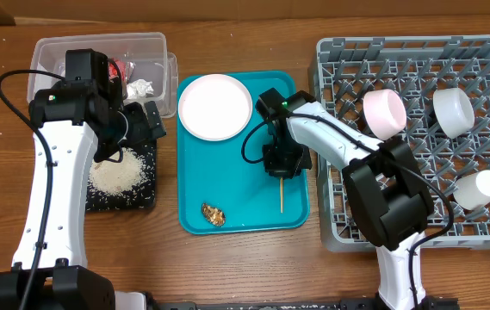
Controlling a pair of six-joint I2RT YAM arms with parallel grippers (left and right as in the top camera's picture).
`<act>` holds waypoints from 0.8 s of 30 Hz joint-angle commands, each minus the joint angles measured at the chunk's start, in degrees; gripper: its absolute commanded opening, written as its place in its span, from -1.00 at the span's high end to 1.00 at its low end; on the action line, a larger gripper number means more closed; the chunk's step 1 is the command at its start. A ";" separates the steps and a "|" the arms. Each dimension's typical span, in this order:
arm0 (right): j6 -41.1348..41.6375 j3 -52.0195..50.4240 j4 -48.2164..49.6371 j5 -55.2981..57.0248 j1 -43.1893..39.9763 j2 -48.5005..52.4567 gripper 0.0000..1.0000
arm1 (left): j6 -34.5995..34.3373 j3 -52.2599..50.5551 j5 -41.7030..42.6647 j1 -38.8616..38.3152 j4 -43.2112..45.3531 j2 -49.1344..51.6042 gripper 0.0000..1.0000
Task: Sort waste into correct bins and load items into the dishwasher
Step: 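Close the right gripper on the wooden chopstick and lift it, then carry the chopstick to the rack and stand it upright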
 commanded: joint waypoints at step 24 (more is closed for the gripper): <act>-7.54 8.50 -9.09 4.07 -4.13 -16.90 0.92 | 0.11 1.09 0.00 -0.22 0.13 -0.90 -1.00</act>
